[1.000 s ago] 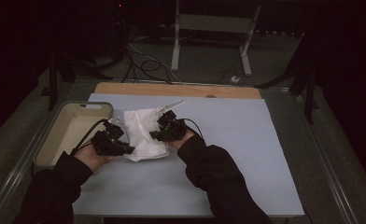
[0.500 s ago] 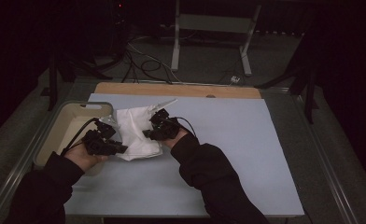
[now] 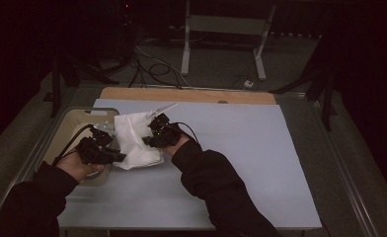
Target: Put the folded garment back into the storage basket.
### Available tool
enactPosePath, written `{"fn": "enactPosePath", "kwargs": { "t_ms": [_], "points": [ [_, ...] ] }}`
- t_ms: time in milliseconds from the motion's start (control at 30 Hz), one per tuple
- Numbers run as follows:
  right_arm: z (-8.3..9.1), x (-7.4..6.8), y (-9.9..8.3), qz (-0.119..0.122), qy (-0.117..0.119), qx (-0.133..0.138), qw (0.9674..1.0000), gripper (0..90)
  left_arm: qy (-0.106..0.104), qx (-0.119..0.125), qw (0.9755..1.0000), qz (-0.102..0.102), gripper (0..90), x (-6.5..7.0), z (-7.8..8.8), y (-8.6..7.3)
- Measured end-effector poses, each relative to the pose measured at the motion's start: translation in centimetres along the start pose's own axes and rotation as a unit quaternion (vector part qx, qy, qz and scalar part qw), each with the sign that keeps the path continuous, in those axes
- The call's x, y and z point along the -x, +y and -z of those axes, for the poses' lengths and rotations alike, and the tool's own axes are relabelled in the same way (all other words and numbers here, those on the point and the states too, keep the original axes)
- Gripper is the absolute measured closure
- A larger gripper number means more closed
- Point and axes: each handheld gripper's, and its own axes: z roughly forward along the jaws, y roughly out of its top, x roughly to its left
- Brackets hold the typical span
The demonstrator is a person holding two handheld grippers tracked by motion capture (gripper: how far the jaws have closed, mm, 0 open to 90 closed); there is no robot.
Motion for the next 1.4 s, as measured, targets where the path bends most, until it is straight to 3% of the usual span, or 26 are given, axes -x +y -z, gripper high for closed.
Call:
{"fn": "enactPosePath", "kwargs": {
  "t_ms": [667,1400],
  "points": [
    [-1.1,-2.1,2.2,0.010,0.004,0.006,0.9999,71.3,0.014,0.000,0.9999,0.003,82.4,-1.6,2.3,-1.4],
    [-3.3,-5.7,4.9,0.031,0.006,0.024,0.9992,71.3,0.051,-0.008,0.9983,0.028,82.2,-4.1,5.4,-4.0]
  ]
}}
